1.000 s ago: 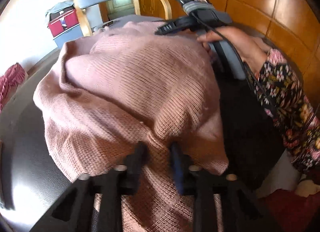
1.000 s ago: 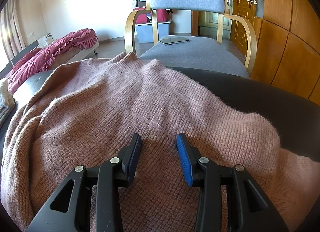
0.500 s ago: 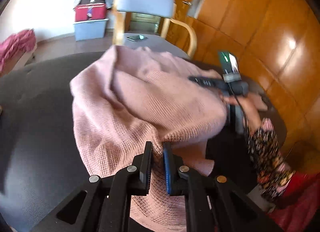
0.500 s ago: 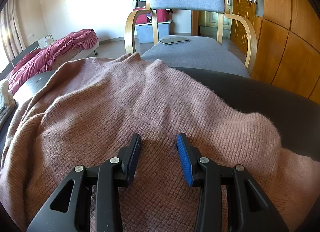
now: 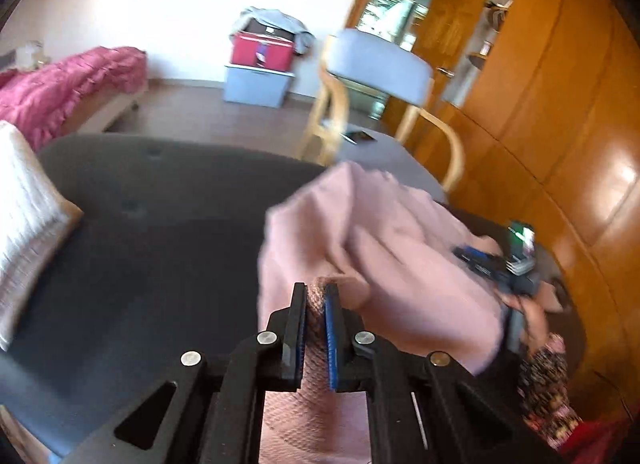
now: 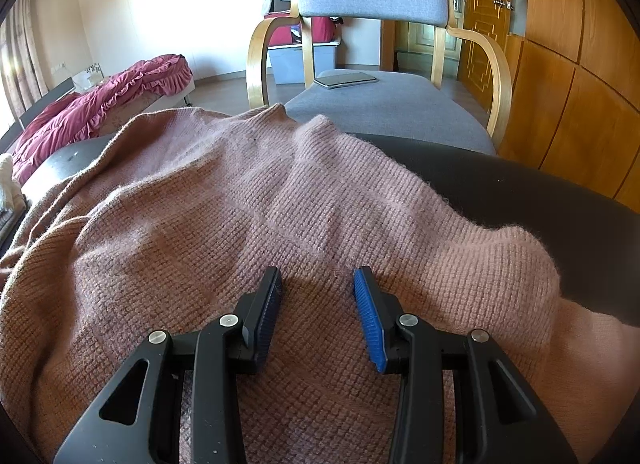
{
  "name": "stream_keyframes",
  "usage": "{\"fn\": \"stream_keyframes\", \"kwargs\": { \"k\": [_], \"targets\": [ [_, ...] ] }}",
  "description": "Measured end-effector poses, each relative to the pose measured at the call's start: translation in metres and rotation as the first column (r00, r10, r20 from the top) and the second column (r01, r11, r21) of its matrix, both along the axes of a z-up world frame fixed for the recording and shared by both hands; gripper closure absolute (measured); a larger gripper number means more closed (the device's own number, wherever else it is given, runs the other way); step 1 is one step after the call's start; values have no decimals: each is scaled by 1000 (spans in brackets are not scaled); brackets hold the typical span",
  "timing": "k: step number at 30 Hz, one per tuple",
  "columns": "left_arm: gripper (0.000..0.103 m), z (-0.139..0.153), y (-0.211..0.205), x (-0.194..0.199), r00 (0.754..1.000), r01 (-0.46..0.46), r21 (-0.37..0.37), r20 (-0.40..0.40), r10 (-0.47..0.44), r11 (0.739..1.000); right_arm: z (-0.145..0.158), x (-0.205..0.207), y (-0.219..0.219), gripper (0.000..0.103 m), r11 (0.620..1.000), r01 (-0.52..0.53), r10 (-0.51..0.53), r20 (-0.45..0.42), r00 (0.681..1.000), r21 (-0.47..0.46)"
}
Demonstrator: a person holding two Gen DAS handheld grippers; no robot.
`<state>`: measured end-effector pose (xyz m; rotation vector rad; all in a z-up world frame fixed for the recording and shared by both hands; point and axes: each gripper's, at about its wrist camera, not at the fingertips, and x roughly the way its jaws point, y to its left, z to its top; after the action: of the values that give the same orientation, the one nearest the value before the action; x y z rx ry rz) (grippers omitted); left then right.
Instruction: Fold clothes
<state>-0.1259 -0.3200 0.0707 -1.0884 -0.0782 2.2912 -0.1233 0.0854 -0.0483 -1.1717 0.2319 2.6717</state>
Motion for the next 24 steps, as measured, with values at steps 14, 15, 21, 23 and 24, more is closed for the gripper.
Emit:
{"fn": "stream_keyframes", "kwargs": {
  "k": [14, 15, 21, 23, 24],
  "targets": [
    [96, -40, -38, -162, 886, -462, -115, -18, 463, 880, 0, 1, 5, 61, 1000, -3, 2, -5, 1000, -14],
    [96, -42, -37, -168, 879, -476, -130, -30, 476, 870, 0, 1, 5, 61, 1000, -3, 3, -5, 1000, -15],
    [96, -58, -47, -213, 813, -578, -188, -53, 579, 794, 0, 1, 5, 61, 1000, -4, 4, -6, 1000, -19],
    [96, -62, -47, -224, 798, -598, -210, -64, 600, 773, 0, 1, 6, 61, 1000, -4, 4, -6, 1000, -20],
    [96, -63, -47, -230, 789, -608, -221, -70, 610, 762, 0, 1, 6, 61, 1000, -4, 4, -6, 1000, -20]
  ]
}}
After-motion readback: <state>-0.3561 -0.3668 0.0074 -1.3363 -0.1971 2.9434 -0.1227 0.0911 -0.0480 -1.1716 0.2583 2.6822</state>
